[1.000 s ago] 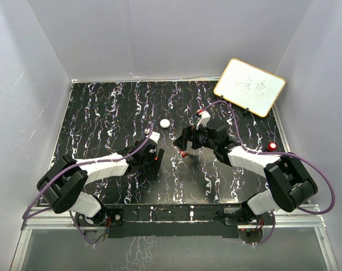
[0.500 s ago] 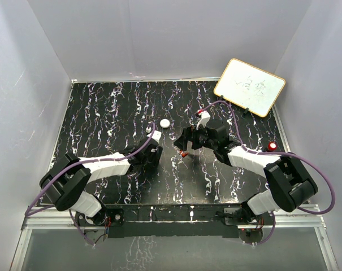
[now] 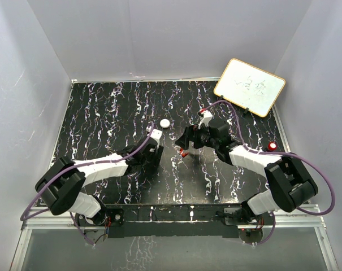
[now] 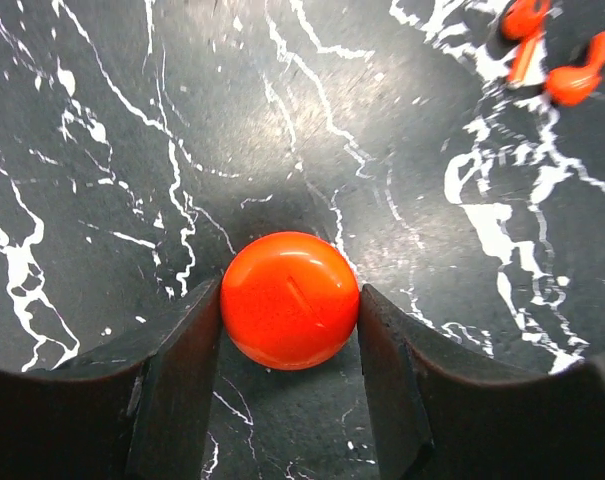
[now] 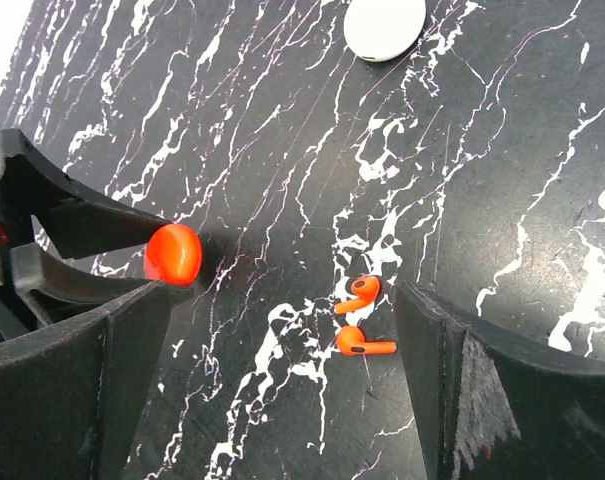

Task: Insert the wireless bluetooth earbuds into the charging case
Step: Pick up the charging case at the center of the board.

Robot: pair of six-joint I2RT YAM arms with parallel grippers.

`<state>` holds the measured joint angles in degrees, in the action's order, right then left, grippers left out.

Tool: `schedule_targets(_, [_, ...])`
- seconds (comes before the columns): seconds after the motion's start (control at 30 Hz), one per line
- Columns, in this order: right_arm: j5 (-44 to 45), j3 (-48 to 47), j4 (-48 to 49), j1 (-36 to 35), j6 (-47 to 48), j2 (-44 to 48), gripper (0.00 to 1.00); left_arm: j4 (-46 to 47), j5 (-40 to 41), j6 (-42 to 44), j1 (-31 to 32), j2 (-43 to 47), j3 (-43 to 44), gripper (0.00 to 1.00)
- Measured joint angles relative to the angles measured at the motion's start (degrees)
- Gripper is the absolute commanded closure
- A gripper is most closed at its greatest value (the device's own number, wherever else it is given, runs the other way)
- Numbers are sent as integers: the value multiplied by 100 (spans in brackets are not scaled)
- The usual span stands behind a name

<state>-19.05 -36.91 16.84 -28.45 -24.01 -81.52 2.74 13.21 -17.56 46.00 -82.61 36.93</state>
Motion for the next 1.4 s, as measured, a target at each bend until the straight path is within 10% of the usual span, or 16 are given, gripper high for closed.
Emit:
schedule_targets(0.7, [-1294,232,197,616,-1224,498,30,2479,-1447,664,15,118,166,100])
schedule_targets(1.4, [-1969,426,743,811,-1858,566,56,2761,-2236,1005,24,-247,562,100])
